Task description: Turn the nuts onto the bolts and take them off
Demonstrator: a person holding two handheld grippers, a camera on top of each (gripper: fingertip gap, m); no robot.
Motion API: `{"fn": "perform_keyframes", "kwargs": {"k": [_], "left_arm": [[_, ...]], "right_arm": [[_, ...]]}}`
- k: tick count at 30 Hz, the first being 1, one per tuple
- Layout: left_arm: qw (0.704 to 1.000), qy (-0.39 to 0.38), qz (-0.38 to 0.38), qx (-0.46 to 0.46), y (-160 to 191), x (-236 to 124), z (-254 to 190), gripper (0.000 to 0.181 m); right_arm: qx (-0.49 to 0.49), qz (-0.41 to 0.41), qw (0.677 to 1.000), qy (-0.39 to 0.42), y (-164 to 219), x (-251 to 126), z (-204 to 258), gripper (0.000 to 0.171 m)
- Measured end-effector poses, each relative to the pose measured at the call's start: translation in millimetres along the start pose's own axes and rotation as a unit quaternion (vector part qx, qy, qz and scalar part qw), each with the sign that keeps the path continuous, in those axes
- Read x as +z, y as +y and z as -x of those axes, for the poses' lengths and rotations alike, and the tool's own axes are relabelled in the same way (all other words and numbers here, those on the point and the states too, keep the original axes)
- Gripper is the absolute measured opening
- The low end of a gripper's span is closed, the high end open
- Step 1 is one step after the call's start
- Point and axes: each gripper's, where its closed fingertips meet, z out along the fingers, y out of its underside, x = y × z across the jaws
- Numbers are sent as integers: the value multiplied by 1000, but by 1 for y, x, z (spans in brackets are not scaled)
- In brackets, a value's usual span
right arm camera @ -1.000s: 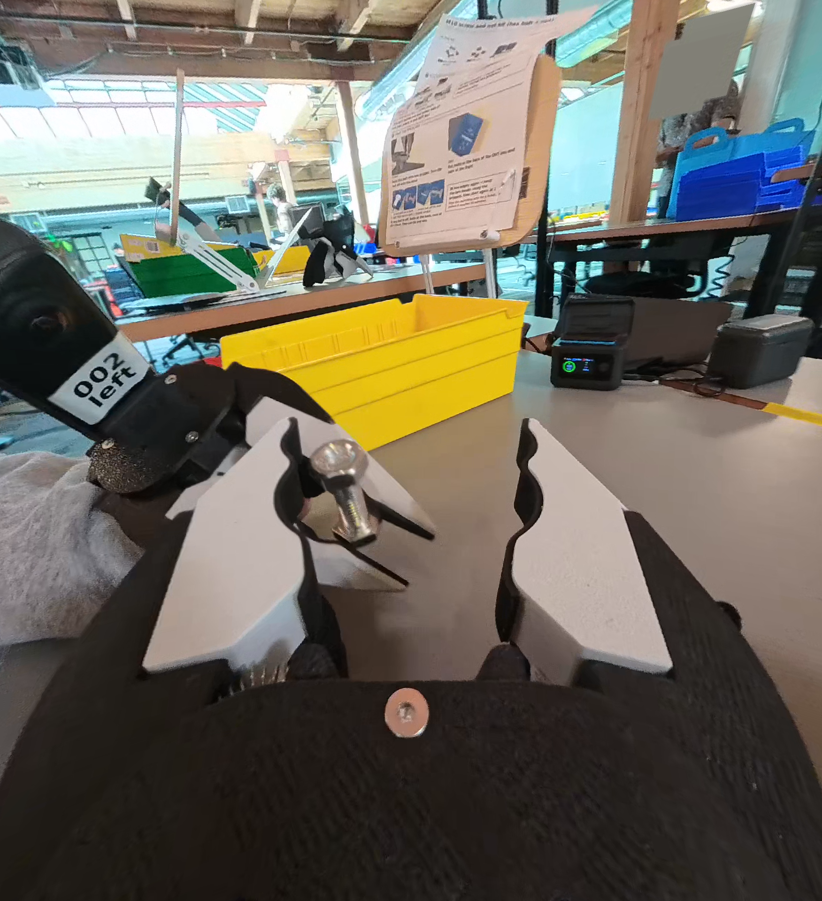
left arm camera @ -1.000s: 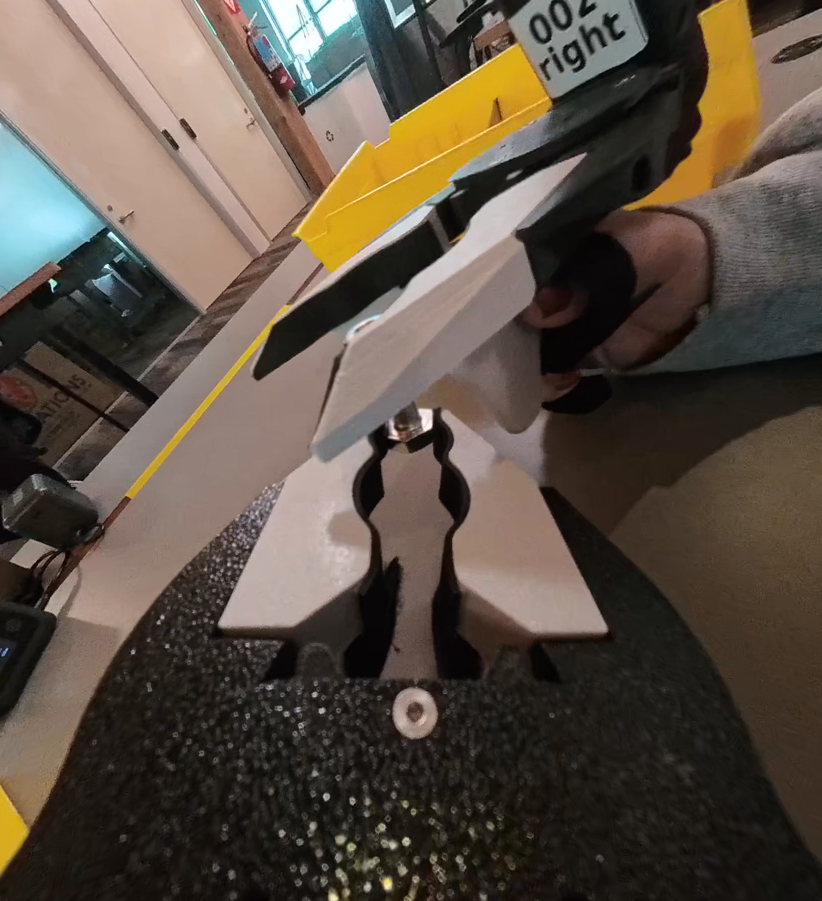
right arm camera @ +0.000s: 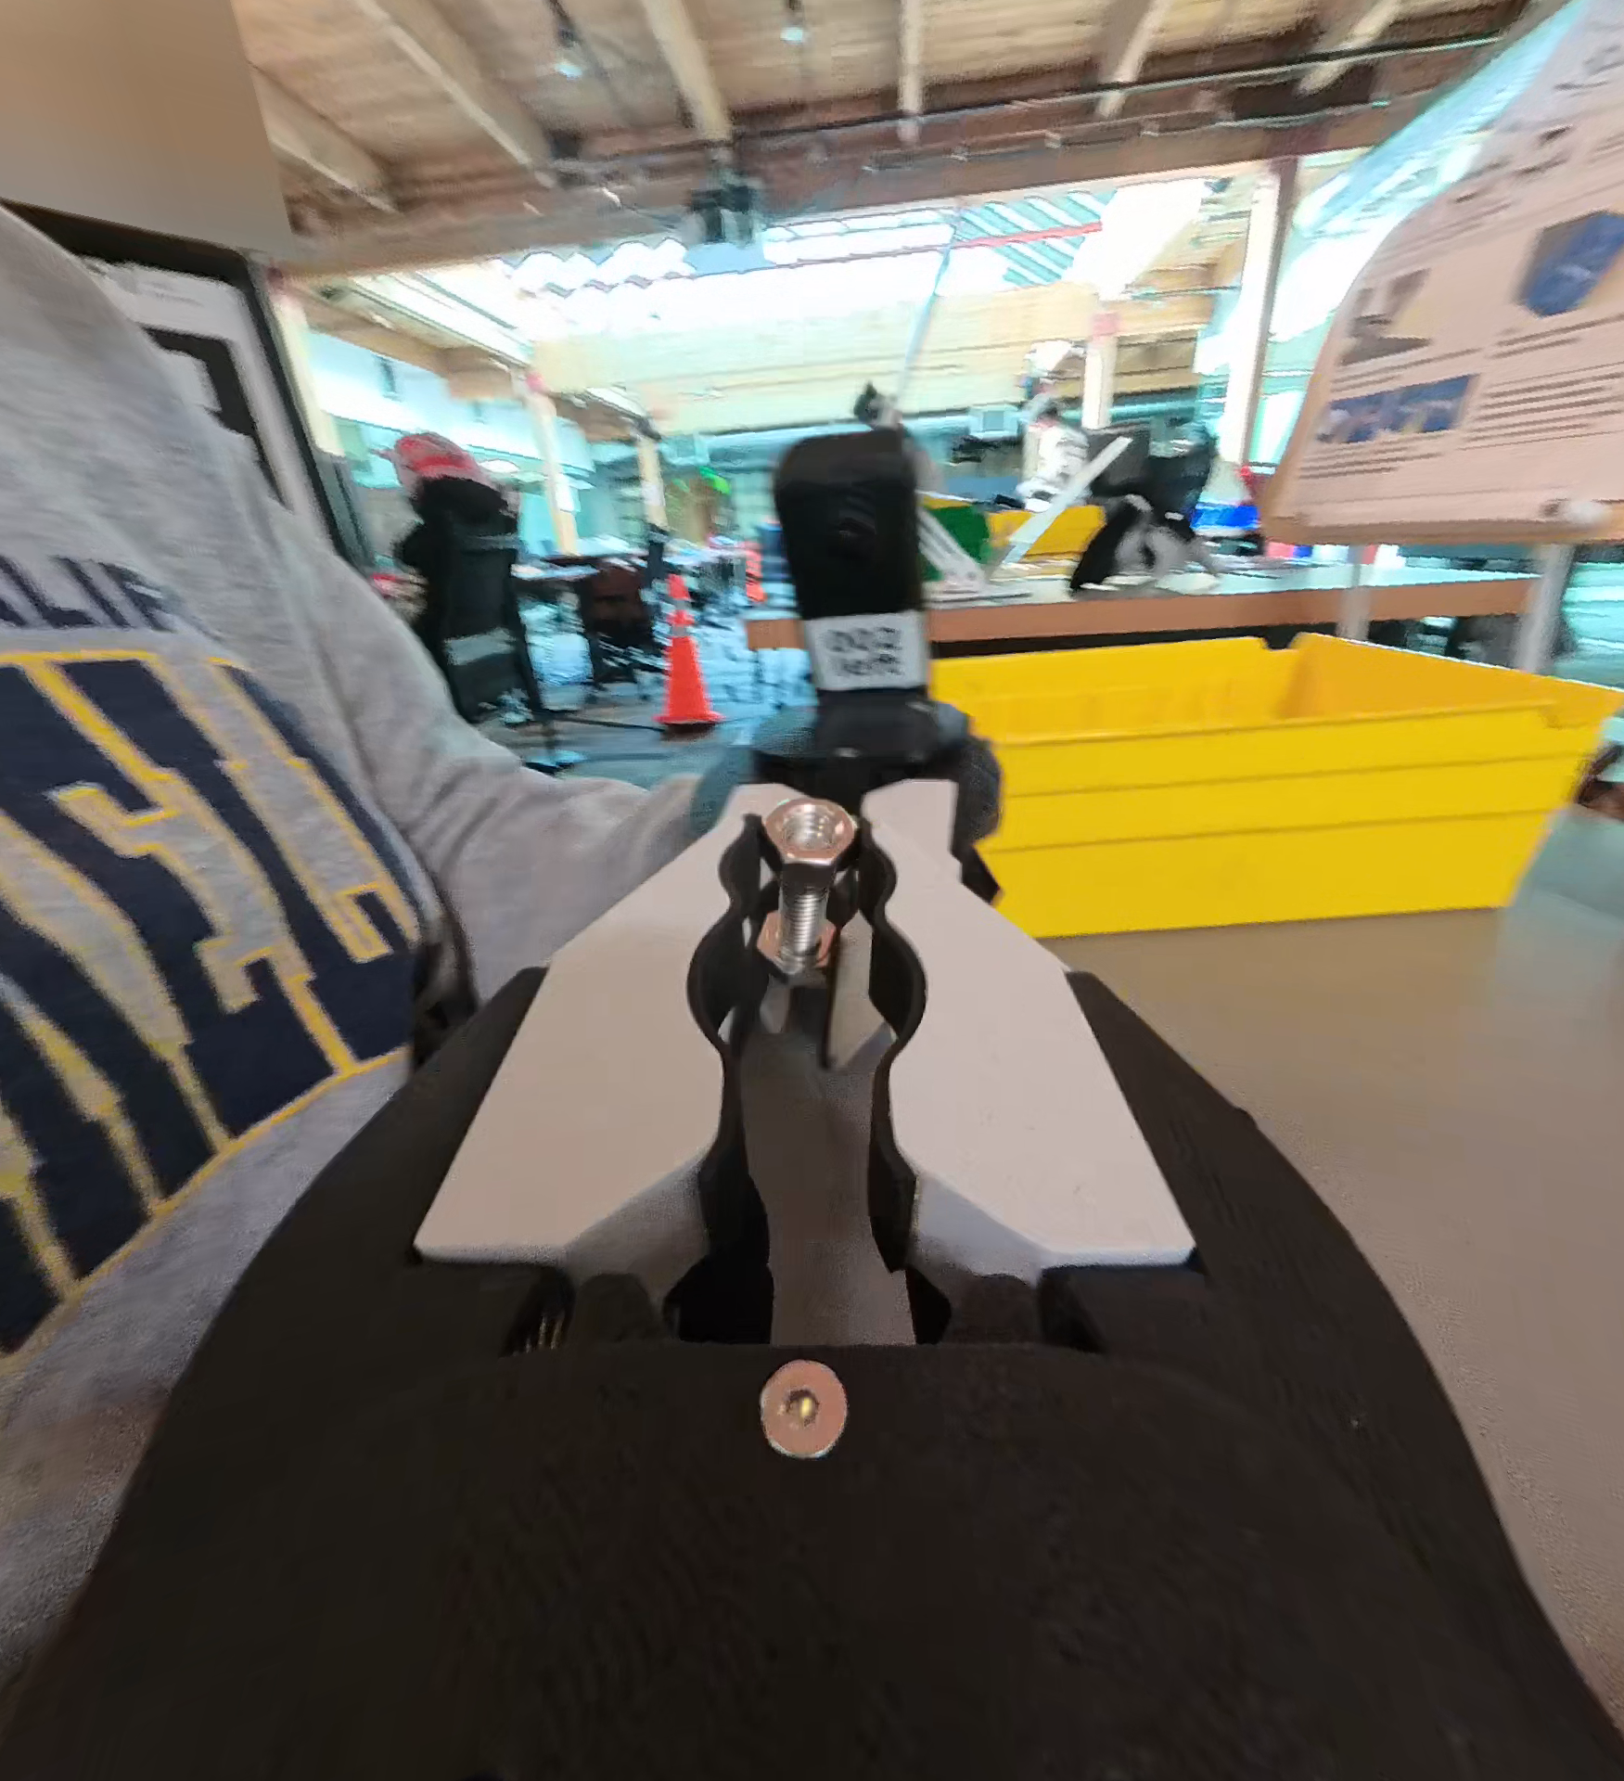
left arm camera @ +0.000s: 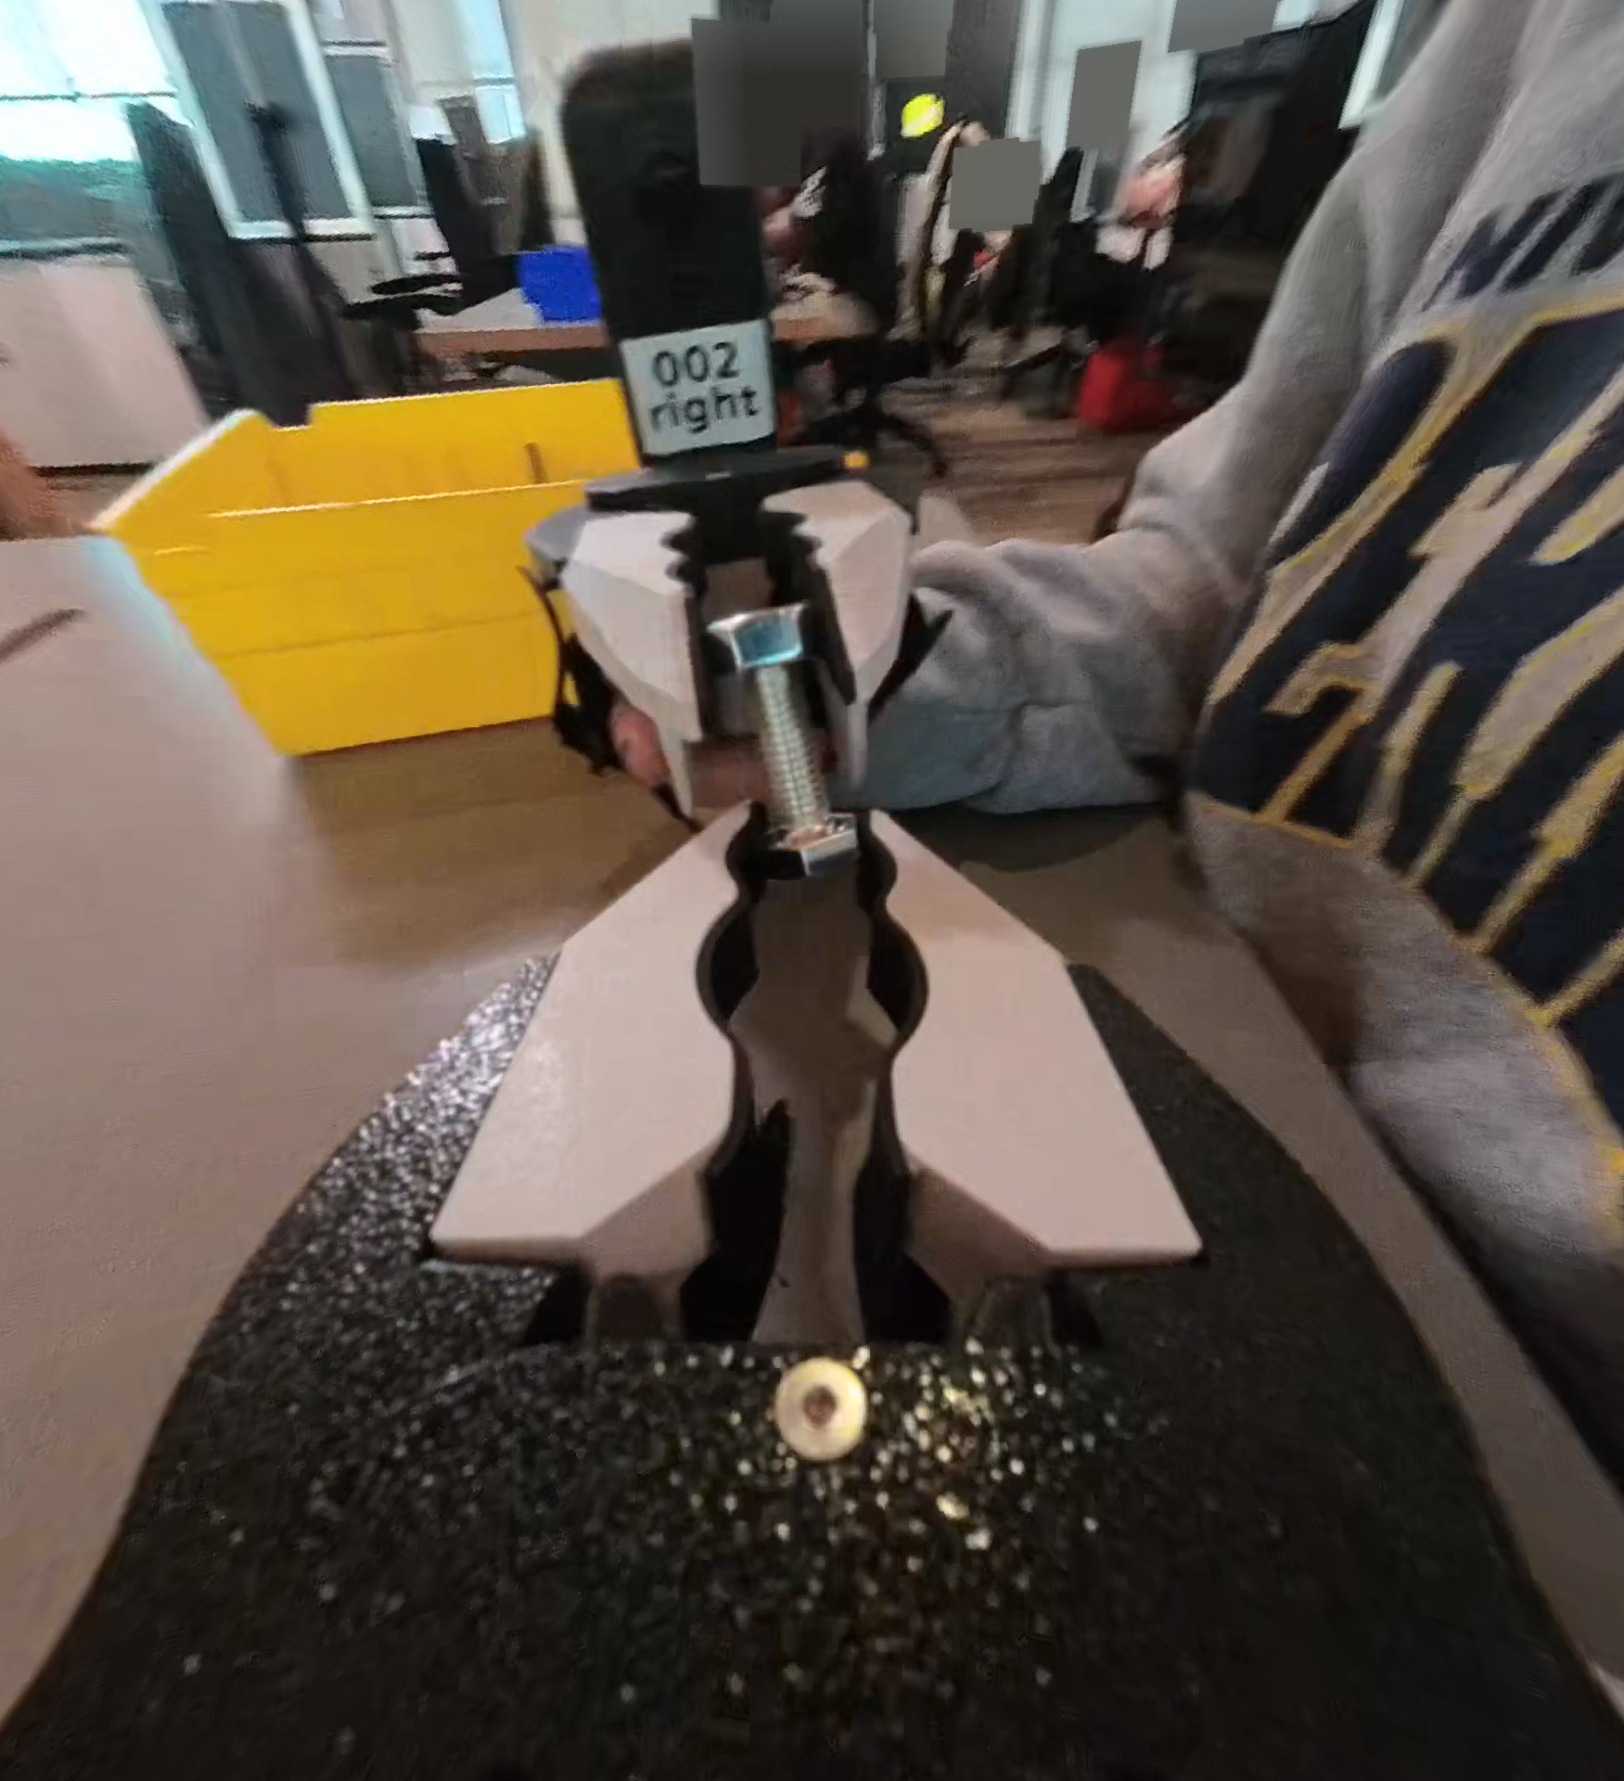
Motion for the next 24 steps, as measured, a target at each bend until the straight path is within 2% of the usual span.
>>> {"fn": "perform_keyframes", "kwargs": {"k": [3,5,8,10,13,19,24], "left_arm": [[989,114,-50,-84,-14,-5,-25,16],[981,147,-63,-111,-17,-5,-31,16],[990,86,-65,-88,-16,-2,-15,16],[996,-19,-63,-63,-13,-2,13,16],[992,-113,-43,-39,-6,-4,36,16],[988,-151,9,37,2,9,35,16],[984,-170,-14,54,-7,0,37,16]], "right_arm": [[35,-32,997,-65,-7,0,16,18],[47,-42,995,-80,-9,1,20,19],[44,-57,997,-29,-12,0,5,21],[39,-66,997,25,-15,-3,-10,41],[57,-73,993,78,-15,-5,-28,56],[74,-71,985,138,-7,-6,-45,50],[78,-78,984,141,-10,-13,-48,49]]}}
